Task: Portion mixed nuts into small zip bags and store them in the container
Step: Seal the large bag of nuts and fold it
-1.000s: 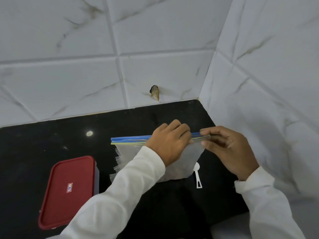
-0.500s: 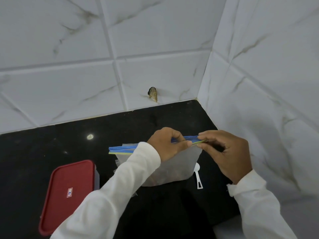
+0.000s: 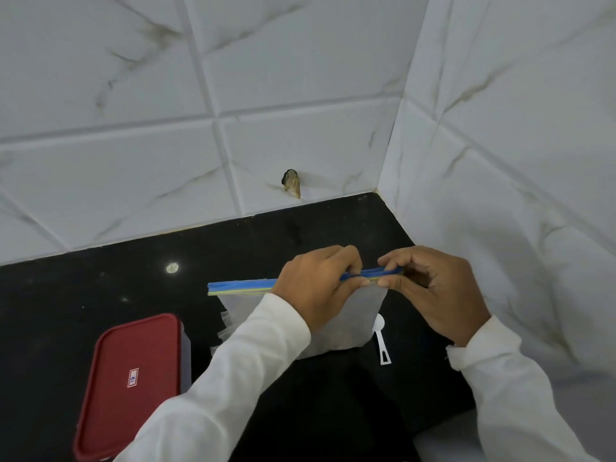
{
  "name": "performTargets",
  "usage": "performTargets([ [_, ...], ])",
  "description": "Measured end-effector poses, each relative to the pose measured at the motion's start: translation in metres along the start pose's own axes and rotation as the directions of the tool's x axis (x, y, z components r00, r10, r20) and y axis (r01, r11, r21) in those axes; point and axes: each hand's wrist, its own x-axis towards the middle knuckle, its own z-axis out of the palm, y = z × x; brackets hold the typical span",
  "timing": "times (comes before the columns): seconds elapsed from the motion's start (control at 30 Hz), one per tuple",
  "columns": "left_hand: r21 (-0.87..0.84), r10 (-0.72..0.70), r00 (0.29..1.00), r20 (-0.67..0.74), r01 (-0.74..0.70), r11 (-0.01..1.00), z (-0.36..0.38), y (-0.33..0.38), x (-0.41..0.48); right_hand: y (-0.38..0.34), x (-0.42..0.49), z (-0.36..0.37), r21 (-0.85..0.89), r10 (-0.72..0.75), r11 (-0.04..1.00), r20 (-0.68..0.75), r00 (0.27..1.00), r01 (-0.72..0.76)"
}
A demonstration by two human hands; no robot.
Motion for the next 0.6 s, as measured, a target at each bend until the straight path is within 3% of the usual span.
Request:
performTargets([
  [0.3,-0.134,-0.082,0.997,-0.007,0.081,0.988,-0.002,0.007,-0.002,0.000,-0.004,0.010,0.164,0.128,0.980,-0.071,0.989,-0.115],
  [0.6,-0.339,-0.304,0.953,0.023,0.293,0.894,0.005,0.019,0.004,-0.002,-0.007,0.026,0.274,0.234,0.941,-0.101,0.967,-0.199],
])
